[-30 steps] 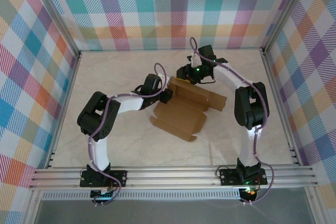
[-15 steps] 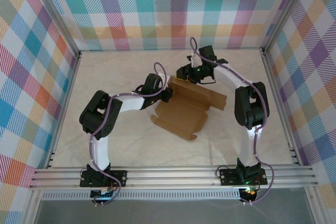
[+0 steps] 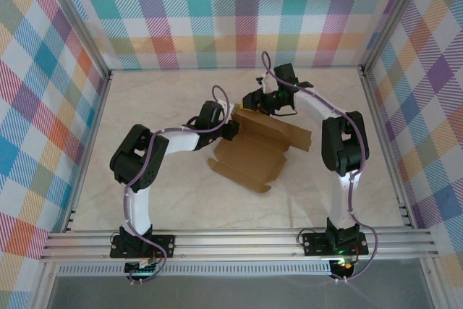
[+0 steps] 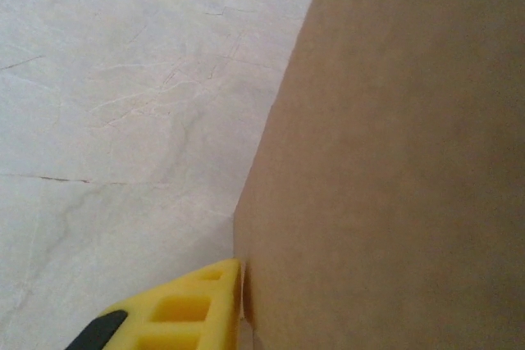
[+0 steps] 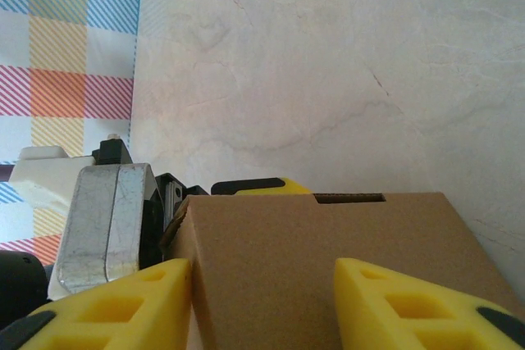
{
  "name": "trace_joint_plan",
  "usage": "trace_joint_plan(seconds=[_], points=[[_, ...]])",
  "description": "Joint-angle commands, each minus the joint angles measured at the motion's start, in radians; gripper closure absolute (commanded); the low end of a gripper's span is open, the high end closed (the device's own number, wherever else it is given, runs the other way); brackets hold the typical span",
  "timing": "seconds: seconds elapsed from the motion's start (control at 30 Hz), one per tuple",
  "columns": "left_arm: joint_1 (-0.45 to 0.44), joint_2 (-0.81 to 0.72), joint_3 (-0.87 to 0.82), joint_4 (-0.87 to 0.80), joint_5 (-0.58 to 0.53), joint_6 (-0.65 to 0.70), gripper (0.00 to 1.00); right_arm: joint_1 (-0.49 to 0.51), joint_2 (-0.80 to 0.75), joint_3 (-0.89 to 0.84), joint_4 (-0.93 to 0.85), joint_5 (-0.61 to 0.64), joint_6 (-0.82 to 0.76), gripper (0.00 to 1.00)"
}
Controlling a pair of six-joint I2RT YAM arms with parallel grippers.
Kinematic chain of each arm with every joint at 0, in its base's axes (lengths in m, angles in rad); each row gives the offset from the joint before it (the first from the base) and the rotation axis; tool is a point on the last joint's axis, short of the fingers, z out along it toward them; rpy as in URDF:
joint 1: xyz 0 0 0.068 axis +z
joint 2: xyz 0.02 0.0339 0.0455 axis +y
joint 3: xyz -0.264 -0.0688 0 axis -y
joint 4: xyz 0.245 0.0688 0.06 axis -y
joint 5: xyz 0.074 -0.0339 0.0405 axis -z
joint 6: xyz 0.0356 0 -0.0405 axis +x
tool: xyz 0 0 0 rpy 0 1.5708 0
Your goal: Fold the paper box
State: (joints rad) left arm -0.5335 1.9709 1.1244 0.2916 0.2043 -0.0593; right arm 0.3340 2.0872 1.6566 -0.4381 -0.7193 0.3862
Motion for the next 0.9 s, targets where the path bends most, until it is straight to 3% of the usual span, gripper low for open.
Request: trace_joint_plan(seconds=[0.0,0.23,0.4,0.57,0.73,0.87], points=[[0.003,0.011,0.016,0.004,0.014,-0.006,0.78,0.006,0.032,-0.016,-0.108,0.099,-0.067,0.54],[0.003,-0.012,-0.001,0.010,0.014,-0.002,0.73,0.002,0.017,-0.047,-0.085,0.142,-0.077,0.57],[0.004,-0.033,-0.044,0.053,-0.005,0.008,0.62,-0.003,0.015,-0.052,-0.081,0.132,-0.066,0.57],[0.005,-0.046,-0.100,0.149,-0.020,0.024,0.54,-0.017,0.016,-0.072,-0.034,0.059,-0.028,0.58],[0.019,-0.055,-0.128,0.216,-0.035,0.022,0.53,-0.027,0.023,-0.075,-0.035,0.026,-0.030,0.58],[0.032,-0.042,-0.118,0.235,-0.035,0.014,0.61,-0.032,0.023,-0.077,-0.038,0.003,-0.035,0.58]])
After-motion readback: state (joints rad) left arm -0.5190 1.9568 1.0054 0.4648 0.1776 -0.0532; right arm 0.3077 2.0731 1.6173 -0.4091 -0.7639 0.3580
